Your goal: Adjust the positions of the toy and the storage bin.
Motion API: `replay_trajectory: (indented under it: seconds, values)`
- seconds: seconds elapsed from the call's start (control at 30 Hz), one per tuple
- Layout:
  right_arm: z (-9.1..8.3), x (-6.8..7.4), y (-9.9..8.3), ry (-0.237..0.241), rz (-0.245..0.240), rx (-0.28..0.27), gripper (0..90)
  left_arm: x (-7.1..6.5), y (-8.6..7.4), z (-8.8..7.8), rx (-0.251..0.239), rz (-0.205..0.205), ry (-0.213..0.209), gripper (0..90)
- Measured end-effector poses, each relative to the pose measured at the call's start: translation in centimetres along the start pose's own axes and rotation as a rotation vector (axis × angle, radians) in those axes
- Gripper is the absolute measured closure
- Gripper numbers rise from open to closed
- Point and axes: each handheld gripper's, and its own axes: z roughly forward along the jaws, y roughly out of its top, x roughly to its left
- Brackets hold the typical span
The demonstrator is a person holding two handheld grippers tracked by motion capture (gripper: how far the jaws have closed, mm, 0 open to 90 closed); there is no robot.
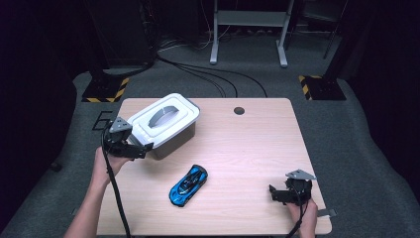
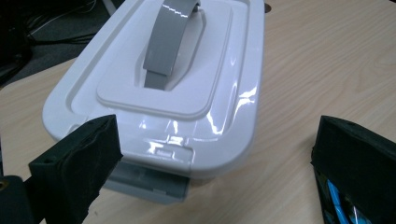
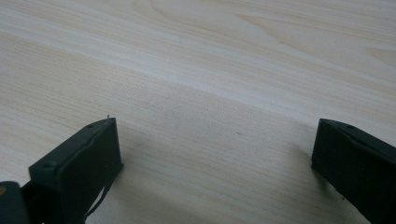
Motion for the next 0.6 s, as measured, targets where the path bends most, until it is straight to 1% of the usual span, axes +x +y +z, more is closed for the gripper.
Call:
replay_trajectory:
  seconds: [0.03, 0.07, 0.1, 0.13, 0.17, 0.23, 0.3, 0.33, 0.4, 0.43, 0.47, 0.5, 0.53, 0.57, 0.6]
  values:
    - [0.0, 0.0, 0.0, 0.000, -0.001, 0.000, 0.6, 0.0, 0.0, 0.0, 0.000, 0.000, 0.000, 2.5]
    - [0.0, 0.0, 0.0, 0.001, -0.001, 0.000, 0.6, 0.2, 0.6, 0.5, 0.015, 0.003, -0.004, 2.8]
    - [0.0, 0.0, 0.0, 0.001, -0.001, 0.000, 0.7, 0.4, 0.8, 0.9, 0.011, 0.007, -0.003, 3.2]
    - [0.0, 0.0, 0.0, 0.001, -0.001, 0.000, 0.7, 0.5, 1.1, 1.1, 0.023, 0.008, -0.006, 3.5]
    - [0.0, 0.0, 0.0, 0.001, -0.001, 0.000, 0.7, 0.6, 1.3, 1.5, 0.022, 0.012, -0.001, 4.0]
    - [0.0, 0.0, 0.0, 0.001, -0.001, 0.000, 0.7, 0.9, 1.8, 2.1, 0.029, 0.009, -0.006, 5.5]
    - [0.0, 0.0, 0.0, 0.002, 0.000, 0.000, 0.7, 1.3, 2.2, 2.7, 0.034, 0.001, -0.010, 8.2]
    - [0.0, 0.0, 0.0, 0.002, 0.000, 0.000, 0.7, 1.3, 2.2, 2.7, 0.034, 0.001, -0.010, 10.4]
    - [0.0, 0.0, 0.0, 0.002, -0.001, 0.000, 0.8, 1.7, 2.7, 3.5, 0.042, -0.003, -0.010, 14.0]
    - [0.0, 0.0, 0.0, 0.002, -0.001, 0.000, 0.8, 1.7, 2.7, 3.5, 0.042, -0.003, -0.010, 14.7]
    - [0.0, 0.0, 0.0, 0.002, -0.001, 0.000, 0.8, 2.0, 2.9, 3.8, 0.047, -0.003, -0.015, 14.7]
    - [0.0, 0.0, 0.0, 0.002, -0.001, 0.000, 0.8, 2.3, 3.1, 4.3, 0.047, -0.013, -0.009, 15.9]
    - [0.0, 0.0, 0.0, 0.002, -0.001, 0.000, 0.8, 2.4, 3.2, 4.5, 0.044, -0.014, -0.005, 17.6]
    - [0.0, 0.0, 0.0, 0.002, -0.001, 0.000, 0.8, 2.5, 3.3, 4.7, 0.058, -0.009, 0.002, 20.0]
    - [0.0, 0.0, 0.0, 0.002, -0.001, -0.001, 0.8, 2.7, 3.4, 5.0, 0.062, -0.020, 0.004, 21.9]
